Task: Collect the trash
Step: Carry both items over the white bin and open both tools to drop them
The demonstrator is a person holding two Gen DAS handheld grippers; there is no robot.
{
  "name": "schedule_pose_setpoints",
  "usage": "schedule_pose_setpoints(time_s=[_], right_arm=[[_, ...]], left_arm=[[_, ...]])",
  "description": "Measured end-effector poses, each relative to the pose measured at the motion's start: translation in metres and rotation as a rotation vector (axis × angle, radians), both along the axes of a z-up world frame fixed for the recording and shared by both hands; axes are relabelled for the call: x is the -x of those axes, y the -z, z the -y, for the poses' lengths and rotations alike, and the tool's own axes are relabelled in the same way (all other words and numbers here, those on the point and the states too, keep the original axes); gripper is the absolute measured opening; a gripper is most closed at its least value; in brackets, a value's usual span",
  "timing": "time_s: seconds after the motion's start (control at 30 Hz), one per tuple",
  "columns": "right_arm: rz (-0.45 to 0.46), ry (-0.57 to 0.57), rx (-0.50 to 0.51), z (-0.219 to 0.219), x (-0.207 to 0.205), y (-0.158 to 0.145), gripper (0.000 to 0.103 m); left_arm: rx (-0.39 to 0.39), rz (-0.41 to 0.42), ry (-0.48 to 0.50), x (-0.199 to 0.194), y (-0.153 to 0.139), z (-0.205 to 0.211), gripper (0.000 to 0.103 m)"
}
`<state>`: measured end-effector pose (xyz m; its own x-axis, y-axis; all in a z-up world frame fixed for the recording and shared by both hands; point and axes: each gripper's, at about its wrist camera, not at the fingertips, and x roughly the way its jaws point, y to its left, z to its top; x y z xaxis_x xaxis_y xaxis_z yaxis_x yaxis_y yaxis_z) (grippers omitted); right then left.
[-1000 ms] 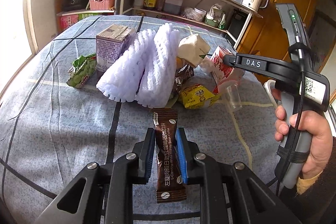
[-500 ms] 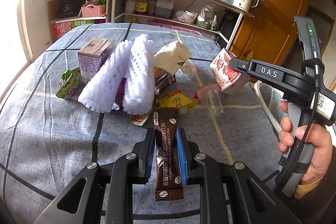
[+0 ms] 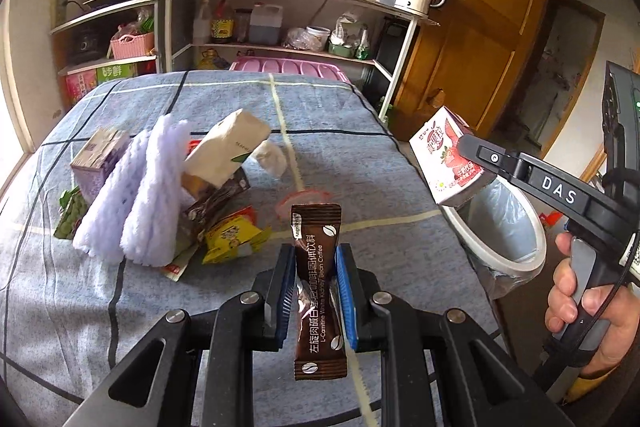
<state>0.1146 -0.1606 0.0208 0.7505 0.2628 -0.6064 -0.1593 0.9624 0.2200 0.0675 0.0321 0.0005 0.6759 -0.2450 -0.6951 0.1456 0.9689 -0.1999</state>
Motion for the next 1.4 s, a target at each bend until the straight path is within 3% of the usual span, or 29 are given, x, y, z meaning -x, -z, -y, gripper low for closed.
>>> schedule_pose_setpoints(time_s=[0.3,0.63,0.93,1.17,1.2,1.33,1.4], right_arm=[[0.030,0.109,0.033,0.069,0.015,-0.013,0.037],[-0.031,0.230,0.065,0.139,0.018,0.008,0.037],[-0.120,0.275,0.077,0.177,0.008,0.040,0.037],[-0.158,0.294,0.087,0.192,0.002,0.055,0.037],[-0.166,0.299,0.083,0.194,0.002,0.056,0.037],[-0.167,0.298,0.086,0.196,0.004,0.058,0.037],[-0.164,0.294,0.081,0.196,0.003,0.057,0.043]], left_arm=[[0.036,0.014,0.164,-0.033,-0.019,0.069,0.021],[0.043,-0.035,0.335,-0.070,-0.012,0.158,0.021],[0.018,-0.096,0.377,-0.092,0.015,0.211,0.021],[0.001,-0.145,0.373,-0.107,0.031,0.229,0.022],[0.003,-0.149,0.368,-0.109,0.033,0.228,0.023],[0.014,-0.146,0.357,-0.109,0.033,0.224,0.049],[0.021,-0.147,0.355,-0.110,0.032,0.223,0.049]])
